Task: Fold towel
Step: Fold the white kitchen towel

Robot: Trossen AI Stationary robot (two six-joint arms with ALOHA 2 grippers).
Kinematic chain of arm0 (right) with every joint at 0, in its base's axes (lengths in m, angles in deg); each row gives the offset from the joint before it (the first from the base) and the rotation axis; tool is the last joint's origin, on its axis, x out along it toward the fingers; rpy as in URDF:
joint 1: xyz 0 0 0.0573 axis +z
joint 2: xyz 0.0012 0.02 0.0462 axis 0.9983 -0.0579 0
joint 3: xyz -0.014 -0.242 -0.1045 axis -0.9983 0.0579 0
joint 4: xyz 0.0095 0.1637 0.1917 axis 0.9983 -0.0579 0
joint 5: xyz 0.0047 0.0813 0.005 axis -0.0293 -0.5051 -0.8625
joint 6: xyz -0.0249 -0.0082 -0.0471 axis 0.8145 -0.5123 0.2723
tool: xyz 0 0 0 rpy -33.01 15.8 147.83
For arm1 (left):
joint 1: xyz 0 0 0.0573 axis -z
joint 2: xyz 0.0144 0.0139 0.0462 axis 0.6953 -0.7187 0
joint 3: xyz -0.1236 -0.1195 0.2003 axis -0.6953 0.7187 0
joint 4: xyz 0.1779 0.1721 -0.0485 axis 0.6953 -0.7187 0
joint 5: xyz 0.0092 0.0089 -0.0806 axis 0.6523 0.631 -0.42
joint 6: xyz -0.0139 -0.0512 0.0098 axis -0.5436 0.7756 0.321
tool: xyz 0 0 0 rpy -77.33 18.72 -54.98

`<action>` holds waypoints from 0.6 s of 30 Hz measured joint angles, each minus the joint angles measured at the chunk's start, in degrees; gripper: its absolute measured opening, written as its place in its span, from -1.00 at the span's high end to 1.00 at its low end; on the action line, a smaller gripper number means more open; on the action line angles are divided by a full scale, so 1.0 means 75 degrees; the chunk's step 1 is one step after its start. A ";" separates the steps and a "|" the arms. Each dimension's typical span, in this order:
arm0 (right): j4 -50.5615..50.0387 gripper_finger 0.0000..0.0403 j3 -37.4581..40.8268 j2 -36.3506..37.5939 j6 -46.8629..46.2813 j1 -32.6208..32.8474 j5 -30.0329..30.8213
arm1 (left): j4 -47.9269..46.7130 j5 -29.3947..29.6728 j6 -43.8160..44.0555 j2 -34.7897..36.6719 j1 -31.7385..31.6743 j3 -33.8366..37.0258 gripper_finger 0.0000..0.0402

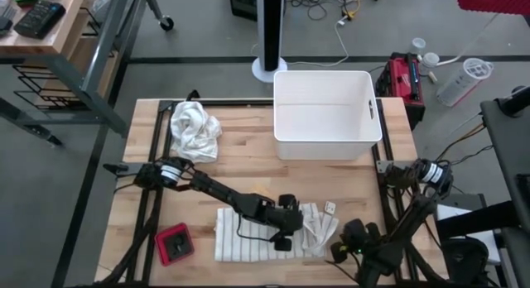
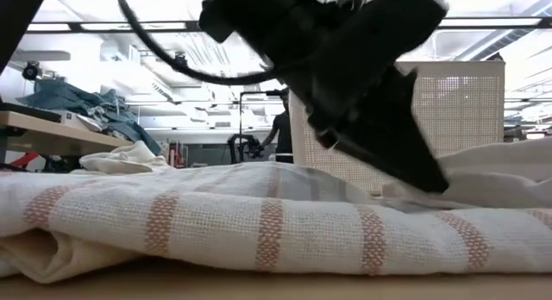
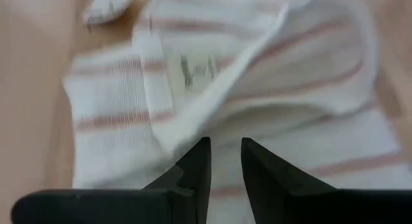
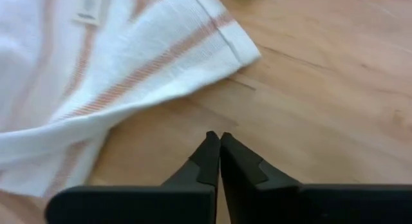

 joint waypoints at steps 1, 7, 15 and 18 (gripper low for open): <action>-0.0007 0.98 0.0000 0.0002 -0.0083 0.0071 0.0188 | 0.0053 0.0014 -0.0024 0.0000 -0.0009 -0.0032 0.62; -0.0026 0.96 -0.0003 0.0011 -0.0483 0.0401 0.0934 | 0.0140 0.0161 0.0006 -0.0063 -0.0217 -0.0021 0.62; -0.0389 0.99 -0.0003 0.0017 -0.0503 0.0508 0.1118 | 0.0548 0.0196 0.0124 -0.0102 -0.0400 -0.0021 0.62; -0.0468 1.00 -0.0003 0.0053 -0.0509 0.0505 0.1459 | 0.1021 0.0196 0.0124 -0.0102 -0.0445 -0.0021 0.62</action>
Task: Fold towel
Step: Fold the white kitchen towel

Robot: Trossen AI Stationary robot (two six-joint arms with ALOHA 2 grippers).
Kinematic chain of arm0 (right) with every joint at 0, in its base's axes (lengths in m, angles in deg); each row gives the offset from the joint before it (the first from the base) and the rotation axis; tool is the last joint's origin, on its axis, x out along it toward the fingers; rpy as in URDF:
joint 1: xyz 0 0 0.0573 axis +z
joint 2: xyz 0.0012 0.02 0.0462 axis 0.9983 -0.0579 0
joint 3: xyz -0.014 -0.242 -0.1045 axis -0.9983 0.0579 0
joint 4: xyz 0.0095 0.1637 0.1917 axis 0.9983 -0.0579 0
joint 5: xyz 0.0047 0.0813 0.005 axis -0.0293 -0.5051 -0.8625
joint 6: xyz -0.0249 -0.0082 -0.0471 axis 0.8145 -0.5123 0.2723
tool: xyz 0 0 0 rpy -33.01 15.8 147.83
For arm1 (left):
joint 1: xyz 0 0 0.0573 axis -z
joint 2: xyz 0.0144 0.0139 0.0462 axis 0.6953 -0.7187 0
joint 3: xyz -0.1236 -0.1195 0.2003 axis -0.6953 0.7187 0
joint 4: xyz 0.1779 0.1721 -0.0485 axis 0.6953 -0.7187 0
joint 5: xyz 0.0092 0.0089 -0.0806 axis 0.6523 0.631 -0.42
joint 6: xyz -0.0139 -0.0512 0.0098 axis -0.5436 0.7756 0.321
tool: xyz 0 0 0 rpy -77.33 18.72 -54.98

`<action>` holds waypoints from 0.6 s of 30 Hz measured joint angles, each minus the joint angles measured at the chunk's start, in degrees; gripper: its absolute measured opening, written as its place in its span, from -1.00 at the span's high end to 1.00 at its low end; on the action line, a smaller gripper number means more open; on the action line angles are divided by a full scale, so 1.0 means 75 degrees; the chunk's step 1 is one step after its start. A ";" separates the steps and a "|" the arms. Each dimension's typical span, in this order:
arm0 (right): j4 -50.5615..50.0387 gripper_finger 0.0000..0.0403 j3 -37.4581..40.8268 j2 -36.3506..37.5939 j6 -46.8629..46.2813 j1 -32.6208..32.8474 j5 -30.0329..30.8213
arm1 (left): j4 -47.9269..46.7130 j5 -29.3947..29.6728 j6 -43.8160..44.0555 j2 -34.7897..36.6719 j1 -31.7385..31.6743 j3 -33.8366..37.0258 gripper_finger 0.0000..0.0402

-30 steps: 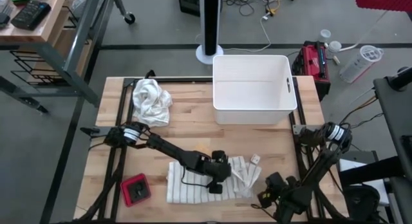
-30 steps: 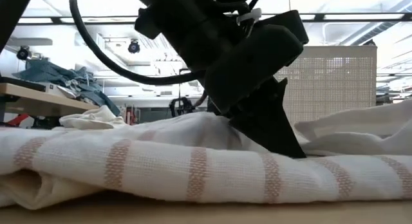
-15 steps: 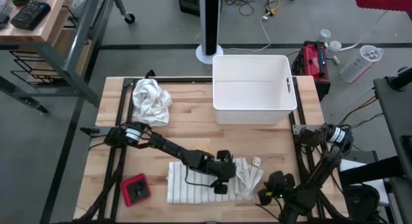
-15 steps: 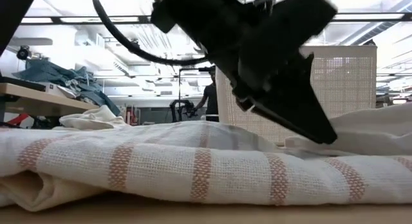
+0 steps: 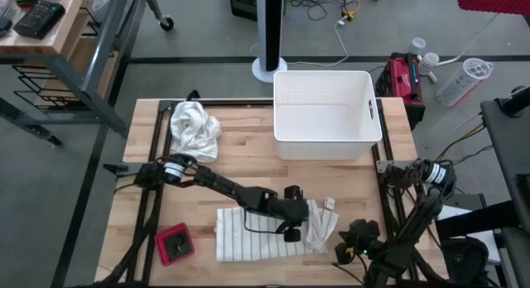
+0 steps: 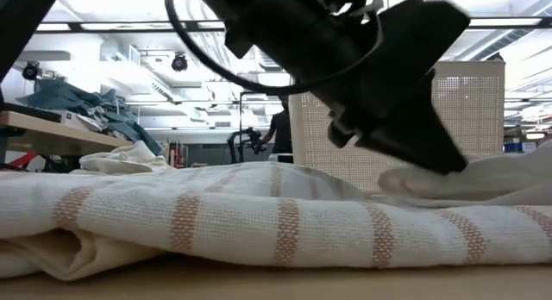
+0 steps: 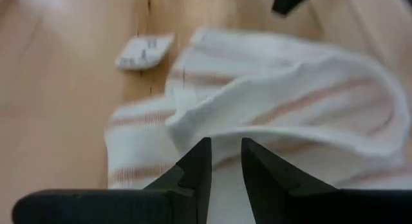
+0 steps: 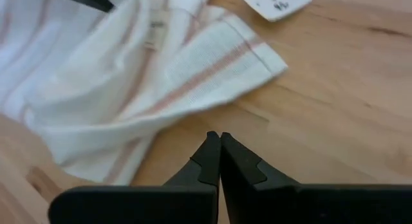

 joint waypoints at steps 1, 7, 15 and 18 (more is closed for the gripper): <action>-0.0002 1.00 -0.0001 0.0020 0.0000 0.0007 0.0090 | 0.0186 0.0003 0.0000 0.0000 -0.0024 0.0000 0.62; -0.0317 0.99 -0.0015 0.0173 -0.0109 0.0096 0.0265 | 0.0210 0.0004 0.0001 0.0113 -0.0142 -0.0003 0.62; -0.0432 0.99 -0.0050 0.0181 -0.0113 0.0181 0.0211 | -0.2698 0.0353 -0.0003 0.1104 -0.0127 -0.0006 0.62; -0.0423 0.99 -0.0050 0.0181 -0.0114 0.0198 0.0210 | -0.3656 0.0361 -0.0533 0.1318 -0.0082 -0.0005 0.62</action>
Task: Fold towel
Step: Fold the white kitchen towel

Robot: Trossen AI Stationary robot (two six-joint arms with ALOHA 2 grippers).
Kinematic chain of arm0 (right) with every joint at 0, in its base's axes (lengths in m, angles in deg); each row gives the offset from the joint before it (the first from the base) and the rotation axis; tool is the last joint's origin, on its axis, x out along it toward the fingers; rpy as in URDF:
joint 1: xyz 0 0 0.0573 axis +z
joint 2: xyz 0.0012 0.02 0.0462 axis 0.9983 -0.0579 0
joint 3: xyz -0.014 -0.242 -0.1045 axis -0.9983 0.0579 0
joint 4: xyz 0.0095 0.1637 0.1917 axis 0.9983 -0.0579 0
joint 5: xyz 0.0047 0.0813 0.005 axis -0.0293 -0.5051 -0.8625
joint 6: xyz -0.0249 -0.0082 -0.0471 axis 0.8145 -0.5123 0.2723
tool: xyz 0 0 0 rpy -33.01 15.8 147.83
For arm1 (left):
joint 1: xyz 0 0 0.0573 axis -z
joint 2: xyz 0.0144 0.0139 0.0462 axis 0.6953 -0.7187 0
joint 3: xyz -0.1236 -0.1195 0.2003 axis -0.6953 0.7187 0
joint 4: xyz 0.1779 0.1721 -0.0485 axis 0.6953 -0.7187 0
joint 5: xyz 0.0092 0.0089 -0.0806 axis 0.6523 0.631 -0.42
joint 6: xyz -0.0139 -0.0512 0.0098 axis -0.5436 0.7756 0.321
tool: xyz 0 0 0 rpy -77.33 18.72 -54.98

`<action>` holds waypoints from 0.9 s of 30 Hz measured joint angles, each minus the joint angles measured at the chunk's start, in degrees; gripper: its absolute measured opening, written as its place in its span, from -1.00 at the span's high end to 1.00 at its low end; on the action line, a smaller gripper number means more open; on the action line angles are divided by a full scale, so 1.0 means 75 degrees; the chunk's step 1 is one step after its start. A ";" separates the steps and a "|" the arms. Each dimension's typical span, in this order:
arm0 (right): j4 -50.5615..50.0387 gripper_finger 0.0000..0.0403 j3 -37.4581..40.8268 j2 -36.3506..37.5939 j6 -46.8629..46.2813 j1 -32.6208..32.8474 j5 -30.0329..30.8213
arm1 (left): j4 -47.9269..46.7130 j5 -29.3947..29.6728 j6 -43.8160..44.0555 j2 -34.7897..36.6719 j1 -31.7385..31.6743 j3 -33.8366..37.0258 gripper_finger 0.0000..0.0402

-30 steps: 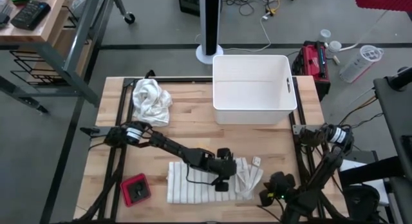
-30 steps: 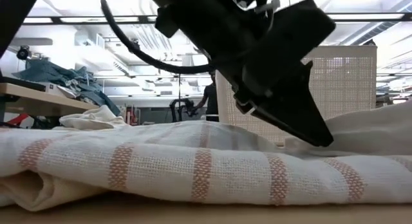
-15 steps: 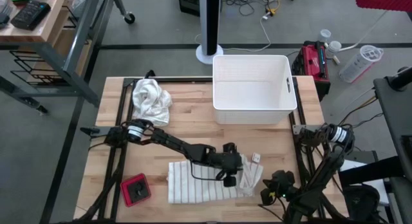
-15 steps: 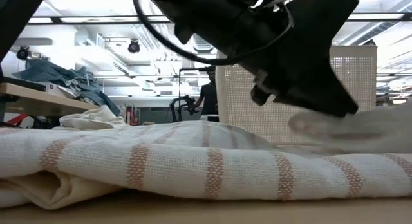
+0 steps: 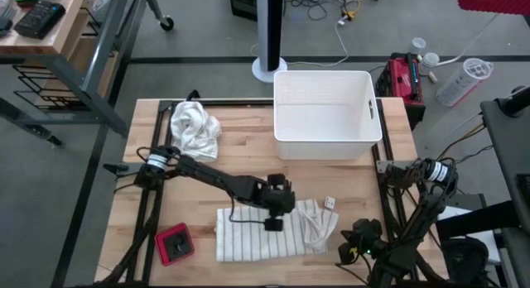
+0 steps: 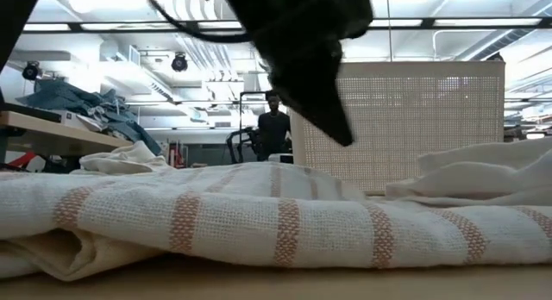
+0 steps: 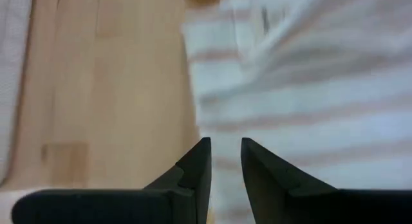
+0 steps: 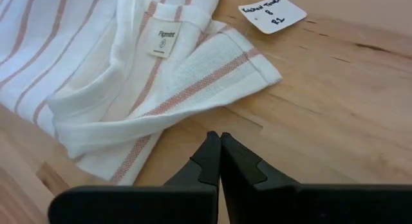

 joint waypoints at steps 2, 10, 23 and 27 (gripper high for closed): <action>-0.0004 0.99 -0.0006 0.0000 0.0000 0.0000 0.0000 | -0.0040 0.0003 -0.0256 -0.0004 0.0044 0.0126 0.62; 0.0019 0.99 -0.0010 0.0000 0.0003 0.0000 0.0004 | 0.2303 -0.0428 0.0842 -0.0487 0.0095 0.0343 0.62; 0.0055 0.99 -0.0015 -0.0096 0.0060 -0.0265 -0.0876 | 0.2340 -0.0469 0.1610 -0.0516 0.0288 0.0654 0.62; 0.0272 1.00 -0.0015 -0.0102 0.0335 -0.0268 -0.1636 | 0.2413 -0.0631 0.1674 -0.0516 0.0378 0.0712 0.62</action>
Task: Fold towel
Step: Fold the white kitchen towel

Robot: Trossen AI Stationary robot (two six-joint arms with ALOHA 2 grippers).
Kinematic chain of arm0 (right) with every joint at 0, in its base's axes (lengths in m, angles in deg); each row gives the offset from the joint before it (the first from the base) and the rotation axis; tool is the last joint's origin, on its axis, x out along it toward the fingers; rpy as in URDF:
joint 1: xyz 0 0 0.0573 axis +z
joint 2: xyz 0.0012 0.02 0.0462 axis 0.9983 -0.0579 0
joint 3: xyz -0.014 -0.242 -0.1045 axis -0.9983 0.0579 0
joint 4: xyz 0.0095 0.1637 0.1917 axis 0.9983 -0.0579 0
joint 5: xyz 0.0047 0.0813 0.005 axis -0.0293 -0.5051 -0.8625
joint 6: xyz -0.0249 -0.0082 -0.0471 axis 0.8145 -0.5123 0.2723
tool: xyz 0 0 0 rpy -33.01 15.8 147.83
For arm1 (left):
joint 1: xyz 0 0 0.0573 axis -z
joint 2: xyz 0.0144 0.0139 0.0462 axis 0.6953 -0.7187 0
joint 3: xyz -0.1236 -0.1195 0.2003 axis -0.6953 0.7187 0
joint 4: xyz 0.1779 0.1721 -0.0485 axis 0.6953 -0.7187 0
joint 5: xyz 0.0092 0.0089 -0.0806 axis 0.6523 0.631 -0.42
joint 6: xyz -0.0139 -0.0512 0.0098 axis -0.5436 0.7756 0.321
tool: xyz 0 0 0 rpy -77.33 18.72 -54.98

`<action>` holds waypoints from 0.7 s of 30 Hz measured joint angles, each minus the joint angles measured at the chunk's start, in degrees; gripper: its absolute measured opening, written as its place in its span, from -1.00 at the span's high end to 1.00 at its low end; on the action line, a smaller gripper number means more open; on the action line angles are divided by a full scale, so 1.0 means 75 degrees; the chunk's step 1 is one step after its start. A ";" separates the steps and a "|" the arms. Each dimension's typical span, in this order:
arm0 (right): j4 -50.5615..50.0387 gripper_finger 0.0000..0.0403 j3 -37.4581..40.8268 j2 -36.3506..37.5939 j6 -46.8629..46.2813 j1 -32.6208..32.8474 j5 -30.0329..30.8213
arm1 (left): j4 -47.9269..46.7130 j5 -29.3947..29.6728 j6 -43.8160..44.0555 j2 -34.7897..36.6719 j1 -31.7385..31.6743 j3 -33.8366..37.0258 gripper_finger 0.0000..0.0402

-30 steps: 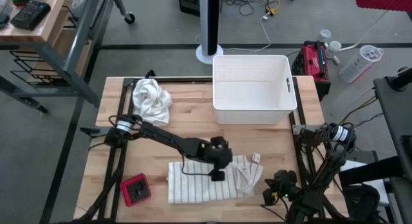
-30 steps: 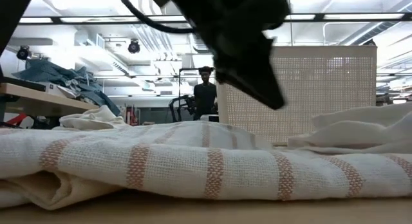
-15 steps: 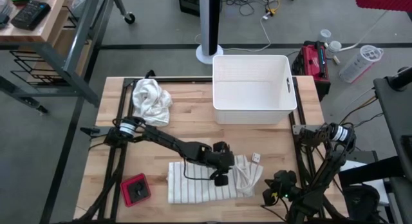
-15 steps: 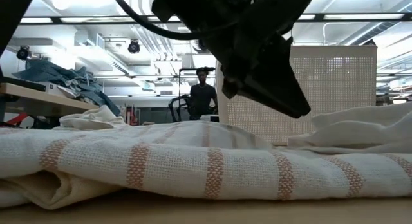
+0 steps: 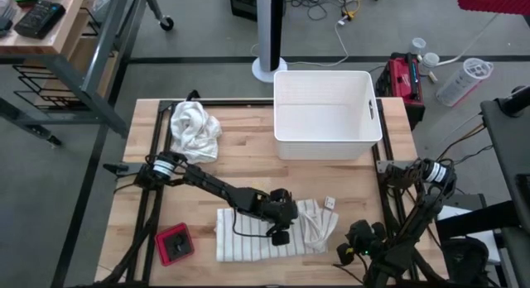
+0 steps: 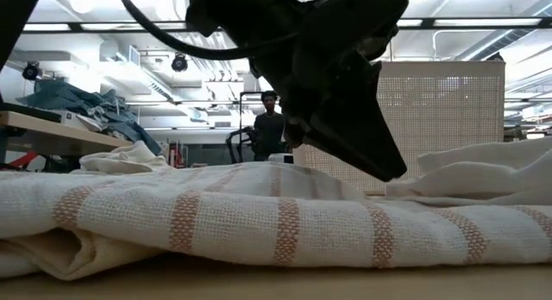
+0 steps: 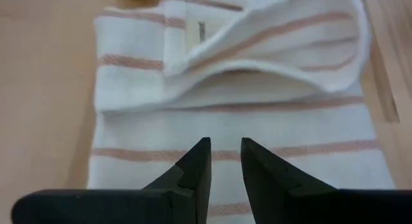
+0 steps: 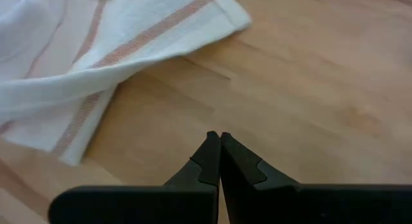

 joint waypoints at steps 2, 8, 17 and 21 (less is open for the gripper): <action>0.0074 1.00 0.0000 0.0000 0.0003 0.0000 0.0071 | 0.0024 -0.0006 -0.0048 0.0000 0.0006 0.0016 0.62; 0.0342 1.00 0.0070 -0.0123 0.0014 -0.0128 0.0155 | 0.0637 -0.0016 -0.0258 0.0000 0.0000 -0.0009 0.62; 0.0376 1.00 0.0066 -0.0271 0.0069 -0.0134 0.0088 | 0.0757 0.0096 0.0044 0.0000 0.0154 0.0126 0.62; 0.0384 1.00 0.0035 -0.0265 0.0140 -0.0137 0.0091 | 0.0868 0.0189 0.0304 0.0000 0.0167 0.0365 0.62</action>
